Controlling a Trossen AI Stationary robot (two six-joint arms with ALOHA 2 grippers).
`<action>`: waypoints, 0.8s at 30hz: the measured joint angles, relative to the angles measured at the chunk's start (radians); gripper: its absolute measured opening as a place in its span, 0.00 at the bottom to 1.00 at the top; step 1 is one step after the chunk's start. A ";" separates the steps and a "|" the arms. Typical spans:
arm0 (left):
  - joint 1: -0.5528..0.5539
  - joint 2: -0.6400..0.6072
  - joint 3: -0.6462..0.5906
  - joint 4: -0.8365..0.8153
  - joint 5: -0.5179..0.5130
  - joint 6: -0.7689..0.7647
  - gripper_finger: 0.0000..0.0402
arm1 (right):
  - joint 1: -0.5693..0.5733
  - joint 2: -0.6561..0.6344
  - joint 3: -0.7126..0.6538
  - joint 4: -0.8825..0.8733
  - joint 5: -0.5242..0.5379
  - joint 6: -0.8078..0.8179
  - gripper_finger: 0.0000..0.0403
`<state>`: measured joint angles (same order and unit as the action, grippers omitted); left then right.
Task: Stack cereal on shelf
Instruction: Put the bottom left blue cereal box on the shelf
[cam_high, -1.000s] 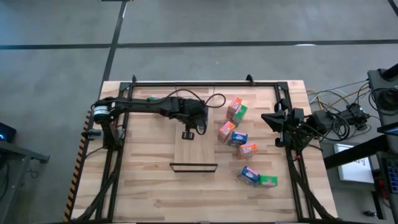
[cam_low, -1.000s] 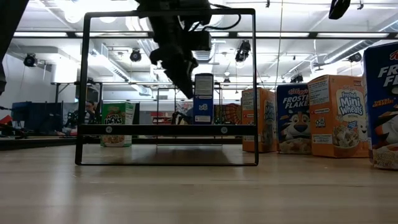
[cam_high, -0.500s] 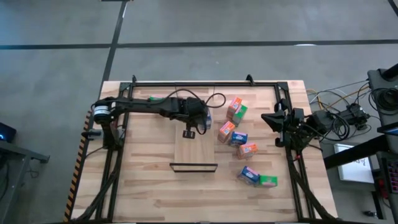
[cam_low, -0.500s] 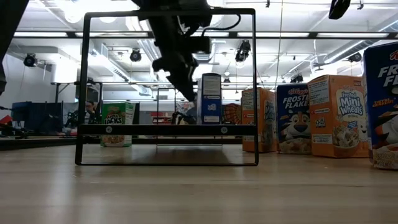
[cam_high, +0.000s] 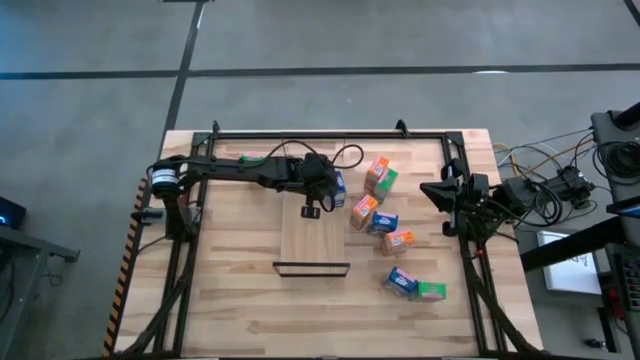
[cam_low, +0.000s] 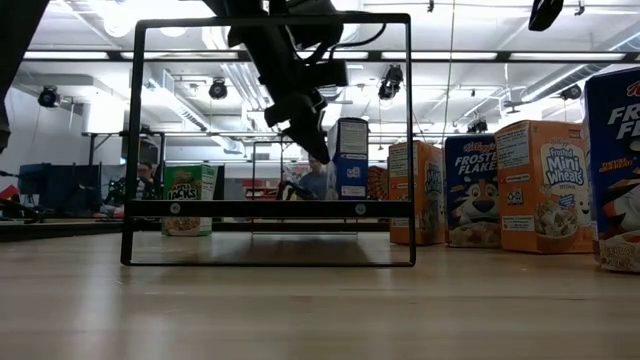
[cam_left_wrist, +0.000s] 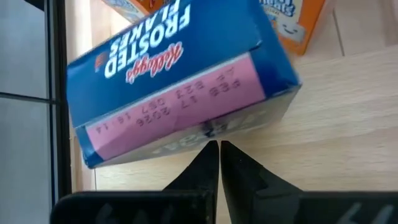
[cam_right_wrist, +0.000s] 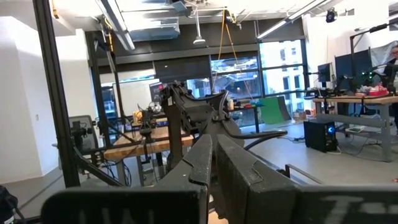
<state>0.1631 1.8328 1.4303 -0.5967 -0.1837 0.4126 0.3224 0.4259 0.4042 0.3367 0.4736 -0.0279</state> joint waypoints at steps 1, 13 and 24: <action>0.001 0.000 0.000 -0.003 0.000 0.000 0.00 | 0.000 0.000 0.000 0.000 0.000 0.000 0.03; 0.032 0.001 0.000 0.038 -0.043 0.020 0.00 | 0.000 0.000 0.000 0.000 0.000 0.000 0.03; 0.047 0.001 0.000 0.081 -0.042 0.045 0.00 | 0.000 0.000 0.000 0.000 0.000 0.000 0.03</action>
<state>0.2096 1.8336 1.4300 -0.5161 -0.2260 0.4580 0.3223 0.4259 0.4042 0.3370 0.4736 -0.0279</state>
